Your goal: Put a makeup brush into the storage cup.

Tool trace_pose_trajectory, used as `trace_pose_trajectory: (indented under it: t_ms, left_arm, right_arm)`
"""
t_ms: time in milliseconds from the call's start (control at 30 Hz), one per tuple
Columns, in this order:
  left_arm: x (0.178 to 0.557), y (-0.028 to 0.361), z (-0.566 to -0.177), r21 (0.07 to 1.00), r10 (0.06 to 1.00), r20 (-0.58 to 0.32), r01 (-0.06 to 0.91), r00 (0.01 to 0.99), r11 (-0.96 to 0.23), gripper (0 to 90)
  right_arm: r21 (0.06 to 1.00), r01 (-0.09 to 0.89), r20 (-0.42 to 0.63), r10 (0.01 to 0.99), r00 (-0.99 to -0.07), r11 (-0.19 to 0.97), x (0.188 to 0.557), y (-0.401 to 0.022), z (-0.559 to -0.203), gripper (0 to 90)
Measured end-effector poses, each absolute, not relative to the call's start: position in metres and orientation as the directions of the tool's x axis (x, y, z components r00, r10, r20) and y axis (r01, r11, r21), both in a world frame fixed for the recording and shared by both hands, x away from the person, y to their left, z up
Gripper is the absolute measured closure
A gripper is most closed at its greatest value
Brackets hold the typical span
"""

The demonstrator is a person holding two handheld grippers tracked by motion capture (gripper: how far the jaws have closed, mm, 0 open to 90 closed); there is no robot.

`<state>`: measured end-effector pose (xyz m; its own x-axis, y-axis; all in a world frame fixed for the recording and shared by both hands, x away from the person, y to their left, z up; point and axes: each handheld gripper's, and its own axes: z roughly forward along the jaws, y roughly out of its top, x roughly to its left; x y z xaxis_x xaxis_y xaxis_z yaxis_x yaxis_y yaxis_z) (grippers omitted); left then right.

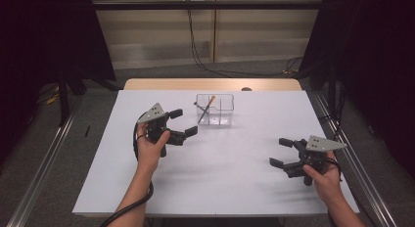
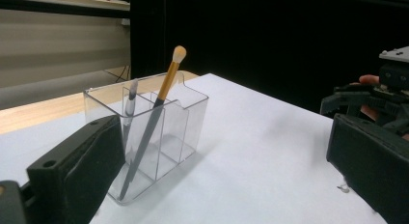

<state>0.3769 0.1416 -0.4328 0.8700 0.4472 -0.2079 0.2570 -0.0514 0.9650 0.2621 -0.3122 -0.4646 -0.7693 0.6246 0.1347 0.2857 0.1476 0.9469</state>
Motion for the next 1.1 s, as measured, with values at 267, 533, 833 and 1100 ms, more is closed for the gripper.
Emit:
trace_pose_trajectory:
  t_ms: [267,533,833,1100]
  left_arm:
    - [0.368,0.145,-0.436,0.968,0.433,-0.197,0.244,0.880,-0.056,0.0]
    - [0.362,0.153,-0.440,0.969,0.436,-0.197,0.242,0.878,-0.051,0.0]
    - [0.354,0.164,-0.442,0.970,0.434,-0.191,0.237,0.880,-0.052,0.0]
    - [0.347,0.170,-0.443,0.972,0.435,-0.181,0.229,0.882,-0.060,0.0]
  right_arm:
    - [0.946,0.288,0.135,0.626,-0.768,0.149,0.262,-0.313,-0.465,11.4]
    - [0.947,0.286,0.133,0.627,-0.767,0.149,0.262,-0.313,-0.464,11.4]
    - [0.946,0.286,0.131,0.629,-0.767,0.151,0.262,-0.313,-0.465,11.4]
    - [0.946,0.287,0.132,0.632,-0.763,0.149,0.262,-0.314,-0.465,11.4]
